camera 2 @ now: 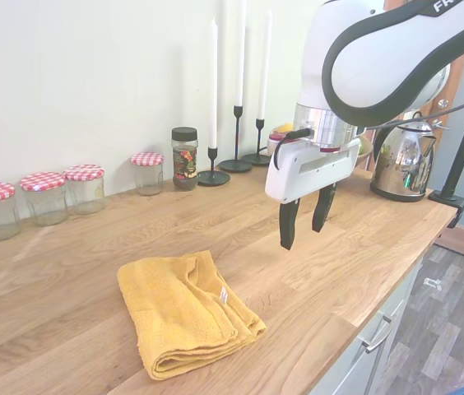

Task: Wipe the counter

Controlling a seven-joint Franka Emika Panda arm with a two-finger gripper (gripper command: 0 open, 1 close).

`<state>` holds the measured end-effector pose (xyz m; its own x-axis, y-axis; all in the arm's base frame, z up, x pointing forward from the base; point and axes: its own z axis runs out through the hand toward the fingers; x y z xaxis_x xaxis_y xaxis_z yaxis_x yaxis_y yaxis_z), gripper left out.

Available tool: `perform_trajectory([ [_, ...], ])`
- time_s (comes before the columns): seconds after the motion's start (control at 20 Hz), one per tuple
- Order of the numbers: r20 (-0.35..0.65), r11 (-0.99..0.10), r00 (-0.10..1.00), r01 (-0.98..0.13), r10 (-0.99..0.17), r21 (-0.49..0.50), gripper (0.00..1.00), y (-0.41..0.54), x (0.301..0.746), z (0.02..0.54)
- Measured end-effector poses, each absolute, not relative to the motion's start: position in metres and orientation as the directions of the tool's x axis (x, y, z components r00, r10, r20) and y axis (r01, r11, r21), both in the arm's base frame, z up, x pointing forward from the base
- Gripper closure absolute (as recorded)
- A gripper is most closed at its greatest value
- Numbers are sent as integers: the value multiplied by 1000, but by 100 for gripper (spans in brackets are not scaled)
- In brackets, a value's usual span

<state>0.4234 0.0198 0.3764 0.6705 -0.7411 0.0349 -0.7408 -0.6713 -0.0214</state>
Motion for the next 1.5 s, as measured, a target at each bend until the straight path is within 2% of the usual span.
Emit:
perform_trajectory([
  [0.4,32,-679,679,-733,-734,-27,0,24,429,364],
  [0.75,59,-693,691,-721,-720,-18,0,42,452,363],
  [1.5,130,-734,734,-677,-667,58,0,153,496,370],
])
